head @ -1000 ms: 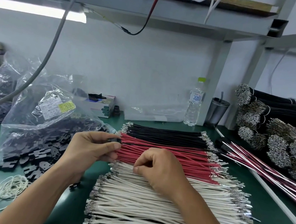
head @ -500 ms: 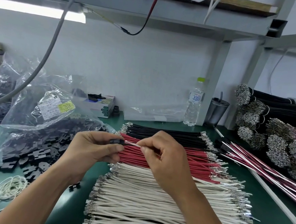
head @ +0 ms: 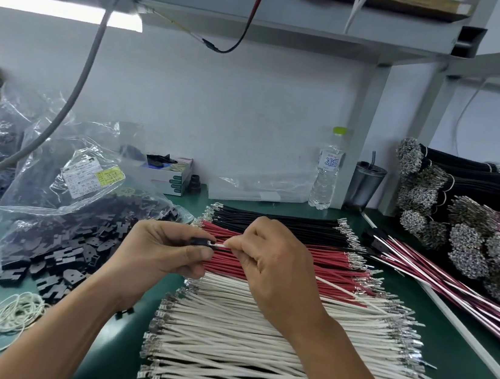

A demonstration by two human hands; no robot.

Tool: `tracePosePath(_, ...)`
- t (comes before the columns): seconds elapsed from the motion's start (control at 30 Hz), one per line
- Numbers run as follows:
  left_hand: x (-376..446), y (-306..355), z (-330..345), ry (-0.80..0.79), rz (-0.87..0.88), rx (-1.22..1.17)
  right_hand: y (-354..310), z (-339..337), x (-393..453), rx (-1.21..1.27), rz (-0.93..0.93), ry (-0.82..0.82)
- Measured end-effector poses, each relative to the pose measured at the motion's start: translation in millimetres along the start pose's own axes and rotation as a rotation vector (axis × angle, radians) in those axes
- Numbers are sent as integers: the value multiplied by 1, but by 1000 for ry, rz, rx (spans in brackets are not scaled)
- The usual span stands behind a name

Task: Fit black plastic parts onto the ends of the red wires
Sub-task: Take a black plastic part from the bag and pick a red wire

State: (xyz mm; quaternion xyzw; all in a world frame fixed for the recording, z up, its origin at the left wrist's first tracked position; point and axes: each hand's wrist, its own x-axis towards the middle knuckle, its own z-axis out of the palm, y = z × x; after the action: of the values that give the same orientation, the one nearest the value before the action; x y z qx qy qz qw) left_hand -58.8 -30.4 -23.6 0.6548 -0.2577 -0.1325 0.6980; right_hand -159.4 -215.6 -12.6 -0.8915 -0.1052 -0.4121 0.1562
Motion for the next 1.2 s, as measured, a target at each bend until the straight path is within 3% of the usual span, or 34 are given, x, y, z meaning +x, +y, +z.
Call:
tracePosePath(0.13, -3, 0, 2, -34, 29, 109, -3, 10, -2, 222, 141, -81)
tracePosePath(0.27, -3, 2, 2, -44, 48, 186, -2, 11, -5, 256, 165, -101)
tracePosePath(0.4, -3, 4, 4, -15, 68, 139, 0, 8, -2, 198, 193, -33)
tracePosePath(0.73, -1, 1, 2, -26, 177, 75, -3, 6, 0, -13, -12, 87)
tracePosePath(0.9, 6, 1, -13, 120, 162, -161, 15, -16, 5, -149, 105, -93)
tracePosePath(1.03, 11, 0, -25, 101, 124, -242, 23, -46, 21, -47, 123, 189)
tracePosePath(1.1, 13, -5, -32, 161, 141, -89, 33, -74, 40, 109, 211, 352)
tracePosePath(1.2, 20, -20, -50, 426, 182, 512, 66, -127, 58, 220, 365, 474)
